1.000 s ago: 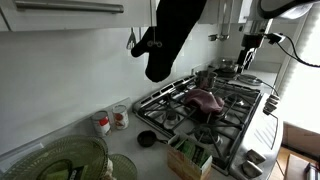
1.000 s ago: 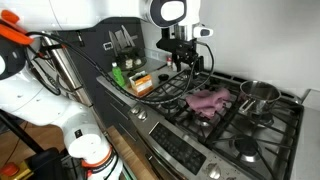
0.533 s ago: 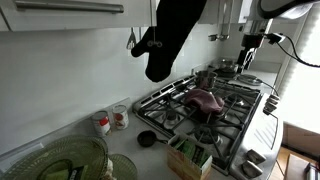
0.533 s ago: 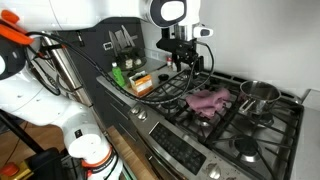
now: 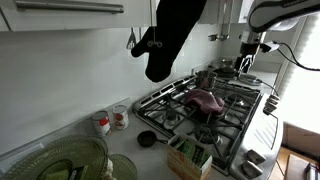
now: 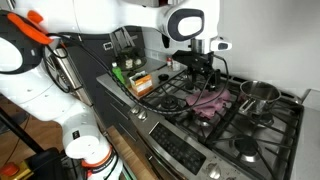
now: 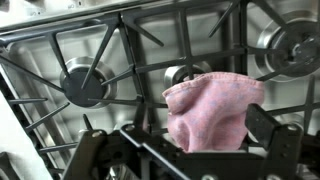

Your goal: Slide the pot from the rear right stove plate onto the front right stove plate, pick up the pink towel and use it to wipe the rear right stove plate before putting it down on the middle stove plate

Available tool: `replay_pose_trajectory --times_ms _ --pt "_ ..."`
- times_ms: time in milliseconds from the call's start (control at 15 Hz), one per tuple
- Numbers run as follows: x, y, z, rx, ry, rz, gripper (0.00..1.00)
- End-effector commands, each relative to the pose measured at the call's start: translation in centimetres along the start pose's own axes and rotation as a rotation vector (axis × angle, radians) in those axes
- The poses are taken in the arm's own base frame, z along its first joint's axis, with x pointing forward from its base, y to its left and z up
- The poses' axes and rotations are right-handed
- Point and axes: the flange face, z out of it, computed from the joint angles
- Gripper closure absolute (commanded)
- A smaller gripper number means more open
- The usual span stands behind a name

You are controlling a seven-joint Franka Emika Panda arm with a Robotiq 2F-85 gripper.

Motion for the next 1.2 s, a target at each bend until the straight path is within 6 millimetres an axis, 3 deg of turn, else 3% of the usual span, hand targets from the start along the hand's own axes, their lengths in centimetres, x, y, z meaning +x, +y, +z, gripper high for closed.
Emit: replay_pose_trajectory --times_ms 0,133,200,400,1067,1133 --pt "3.5 4.0 3.0 -0.028 0.050 0.041 0.00" --pt "5.0 5.4 4.1 -0.021 0.088 0.092 0.00" --pt "3.5 4.1 3.3 -0.029 0.069 0.069 0.00" --pt "4.9 5.1 4.4 -0.031 0.074 0.090 0.00" --pt "5.2 5.2 4.0 -0.034 0.084 0.091 0.00" --pt "5.9 5.3 4.5 -0.083 0.103 0.096 0.00"
